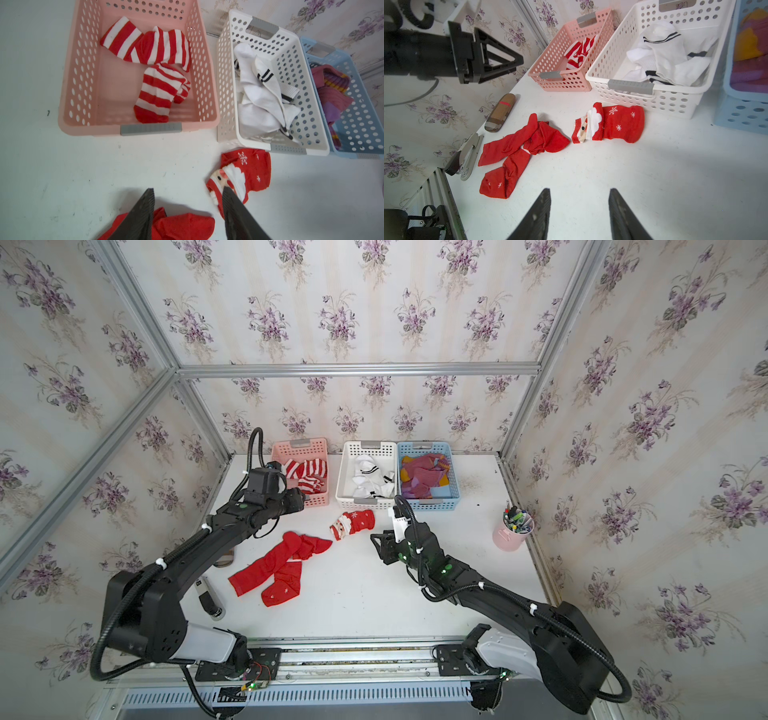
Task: Sort the socks into the basket by color
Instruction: Place the sock in the bin, then pick up the sock at the center of the board.
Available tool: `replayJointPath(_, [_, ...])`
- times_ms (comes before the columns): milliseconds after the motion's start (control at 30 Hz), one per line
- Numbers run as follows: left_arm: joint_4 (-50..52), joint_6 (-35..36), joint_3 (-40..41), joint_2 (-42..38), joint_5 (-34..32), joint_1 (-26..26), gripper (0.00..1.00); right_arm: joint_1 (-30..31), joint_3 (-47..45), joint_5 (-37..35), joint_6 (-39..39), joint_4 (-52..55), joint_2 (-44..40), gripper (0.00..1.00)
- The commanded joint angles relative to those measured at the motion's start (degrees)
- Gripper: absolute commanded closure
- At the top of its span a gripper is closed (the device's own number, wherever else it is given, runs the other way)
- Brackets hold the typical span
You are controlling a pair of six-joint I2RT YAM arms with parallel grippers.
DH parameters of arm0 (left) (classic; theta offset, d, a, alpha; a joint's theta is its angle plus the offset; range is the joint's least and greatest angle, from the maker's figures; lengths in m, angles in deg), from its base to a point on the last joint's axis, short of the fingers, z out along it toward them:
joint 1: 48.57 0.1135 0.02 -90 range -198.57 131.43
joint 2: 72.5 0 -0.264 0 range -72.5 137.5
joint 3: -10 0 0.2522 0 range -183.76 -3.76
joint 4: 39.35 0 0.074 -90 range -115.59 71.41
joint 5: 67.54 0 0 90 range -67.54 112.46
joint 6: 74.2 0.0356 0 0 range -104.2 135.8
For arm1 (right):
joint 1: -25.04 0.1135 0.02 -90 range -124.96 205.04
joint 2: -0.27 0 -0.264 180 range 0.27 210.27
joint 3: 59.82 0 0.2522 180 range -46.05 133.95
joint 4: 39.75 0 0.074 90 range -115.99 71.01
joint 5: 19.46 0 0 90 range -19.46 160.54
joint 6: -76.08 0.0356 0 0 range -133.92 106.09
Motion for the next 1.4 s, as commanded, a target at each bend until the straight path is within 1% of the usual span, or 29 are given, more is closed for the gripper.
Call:
replayJointPath(0, [-3.19,-1.09,4.85,-4.76,-1.81,-1.66,0.46,0.03,1.08,1.12,0.75,-3.07,2.23,0.52])
replayJointPath(200, [-0.47,-3.01,11.8,-13.63,-6.05,-7.95,0.46,0.41,2.5,2.24,0.95,-5.38,7.67,0.52])
replayJointPath(233, [0.12,-3.58,12.85,-14.95,-6.98,-8.9,0.43,0.67,2.73,2.27,0.92,-5.73,8.68,0.51])
replayJointPath(333, [0.97,-5.1,16.06,-18.22,-7.87,-10.75,0.41,1.21,3.6,2.2,0.75,-6.88,11.85,0.5])
replayJointPath(400, [1.4,-5.67,17.24,-20.1,-7.88,-10.87,0.41,1.6,4.54,2.01,0.58,-7.43,14.09,0.5])
replayJointPath(533, [3.1,-5.51,16.78,-22.05,-8.82,-10.99,0.4,2.6,7.22,0.95,0.25,-8.63,19.61,0.5])
replayJointPath(700, [3.42,-5.45,16.47,-21.99,-8.11,-11.15,0.39,4.7,12.23,-4.96,-0.74,-7.72,26.52,0.5])
replayJointPath(800, [4.26,-5.19,16.38,-21.54,-8.15,-11.33,0.39,5.53,15.11,-6.96,-0.92,-7.48,30.49,0.5])
replayJointPath(1000, [5.79,-5.1,16.22,-22.73,-9.02,-11.52,0.38,6.06,21.3,-8.6,-0.73,-5.86,37.55,0.52])
replayJointPath(1167, [7.38,-4.74,16.07,-24.16,-10.37,-11.59,0.37,6.41,25.95,-9.01,-2.03,-4.14,42.16,0.53])
replayJointPath(1367, [8.31,-4.72,16.72,-25.46,-10.75,-11.57,0.37,6.67,31.26,-12.22,-3.35,-0.66,46.88,0.53])
